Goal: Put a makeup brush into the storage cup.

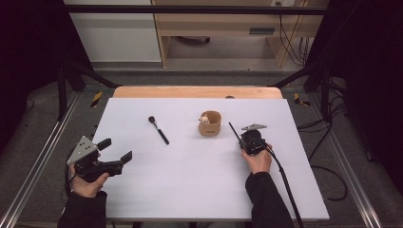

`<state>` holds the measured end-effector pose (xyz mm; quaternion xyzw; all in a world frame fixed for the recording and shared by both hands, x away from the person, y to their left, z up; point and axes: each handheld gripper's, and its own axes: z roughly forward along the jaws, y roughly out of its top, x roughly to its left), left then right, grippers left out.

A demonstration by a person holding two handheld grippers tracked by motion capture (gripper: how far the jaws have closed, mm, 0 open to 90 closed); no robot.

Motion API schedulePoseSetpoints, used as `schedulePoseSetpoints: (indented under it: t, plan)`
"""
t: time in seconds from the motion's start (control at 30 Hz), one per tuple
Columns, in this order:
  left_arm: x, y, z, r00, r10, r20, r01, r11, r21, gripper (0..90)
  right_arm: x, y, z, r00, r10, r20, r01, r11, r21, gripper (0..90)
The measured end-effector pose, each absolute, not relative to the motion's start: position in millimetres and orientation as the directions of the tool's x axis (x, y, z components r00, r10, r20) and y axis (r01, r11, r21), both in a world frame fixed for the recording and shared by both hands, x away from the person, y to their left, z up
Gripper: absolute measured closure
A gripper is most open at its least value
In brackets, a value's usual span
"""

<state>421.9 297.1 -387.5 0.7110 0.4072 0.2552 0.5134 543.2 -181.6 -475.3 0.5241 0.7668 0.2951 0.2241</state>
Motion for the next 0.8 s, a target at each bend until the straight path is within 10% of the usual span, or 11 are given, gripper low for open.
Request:
schedulePoseSetpoints:
  t: [0.23, 0.8]
  plan:
    - [422, 298, -387, 0.537, 0.842, -0.058, 0.317, -0.138, 0.938, 6.1, 542, -188, -463, -0.356, 0.934, -0.01, 0.639, 0.252, 0.726, 64.3]
    - [423, 299, -388, 0.539, 0.84, -0.059, 0.323, -0.142, 0.936, 6.1, 571, -181, -438, -0.431, 0.901, -0.042, 0.698, 0.363, 0.617, 59.5]
